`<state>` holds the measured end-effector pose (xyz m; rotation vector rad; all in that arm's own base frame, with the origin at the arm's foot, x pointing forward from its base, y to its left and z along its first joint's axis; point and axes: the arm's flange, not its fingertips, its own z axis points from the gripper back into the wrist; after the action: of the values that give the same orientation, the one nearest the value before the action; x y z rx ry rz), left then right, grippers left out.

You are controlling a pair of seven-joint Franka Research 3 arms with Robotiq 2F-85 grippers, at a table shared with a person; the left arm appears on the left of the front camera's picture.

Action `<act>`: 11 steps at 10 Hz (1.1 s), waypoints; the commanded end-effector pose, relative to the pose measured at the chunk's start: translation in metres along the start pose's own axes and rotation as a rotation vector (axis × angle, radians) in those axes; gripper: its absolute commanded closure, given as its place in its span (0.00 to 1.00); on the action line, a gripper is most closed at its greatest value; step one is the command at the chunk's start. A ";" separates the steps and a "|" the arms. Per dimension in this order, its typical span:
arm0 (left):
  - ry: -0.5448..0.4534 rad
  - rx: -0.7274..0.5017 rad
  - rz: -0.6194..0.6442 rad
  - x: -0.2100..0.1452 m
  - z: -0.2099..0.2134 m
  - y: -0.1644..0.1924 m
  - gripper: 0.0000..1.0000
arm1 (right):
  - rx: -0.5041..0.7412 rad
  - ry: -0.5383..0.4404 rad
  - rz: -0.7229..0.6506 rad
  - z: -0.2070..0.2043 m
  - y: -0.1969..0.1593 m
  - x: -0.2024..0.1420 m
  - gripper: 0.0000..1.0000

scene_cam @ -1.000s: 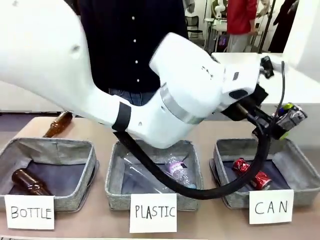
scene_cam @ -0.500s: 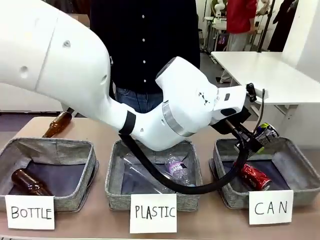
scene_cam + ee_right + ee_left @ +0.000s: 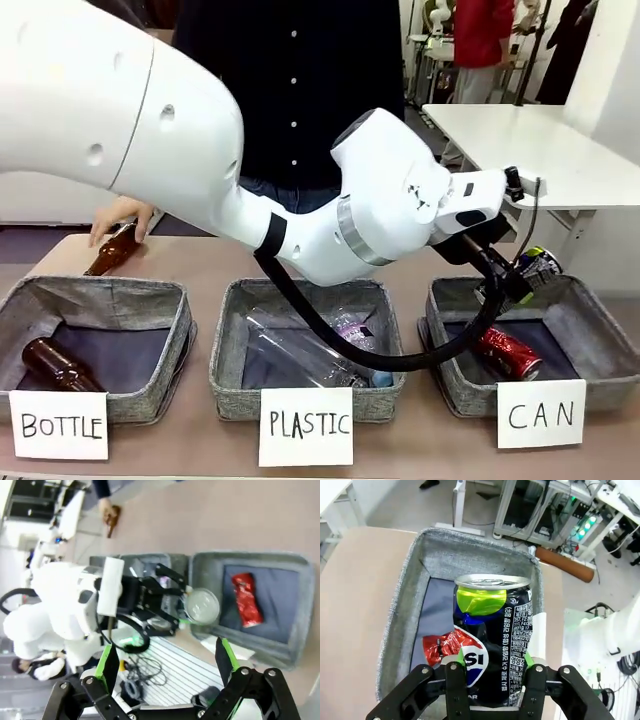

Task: Sort the can waste into the basket.
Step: Pick up the can waste from the table and place it in the right Fabric basket.

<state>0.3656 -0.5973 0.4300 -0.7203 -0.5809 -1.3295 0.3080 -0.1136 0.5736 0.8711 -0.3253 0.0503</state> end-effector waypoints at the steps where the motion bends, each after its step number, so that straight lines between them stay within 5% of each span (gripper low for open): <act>1: 0.008 0.014 -0.009 0.005 0.002 0.000 0.03 | 0.027 -0.011 0.000 0.002 -0.004 0.007 0.00; 8: 0.025 0.043 0.058 0.006 0.022 0.007 0.00 | 0.027 -0.011 0.000 0.002 -0.004 0.007 0.00; 11: 0.229 -0.159 0.386 -0.046 0.136 0.005 0.00 | 0.041 0.030 -0.003 -0.018 0.006 0.023 0.00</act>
<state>0.3776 -0.5159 0.4516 -0.6832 -0.2953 -1.1262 0.3185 -0.1102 0.5691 0.8964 -0.3128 0.0523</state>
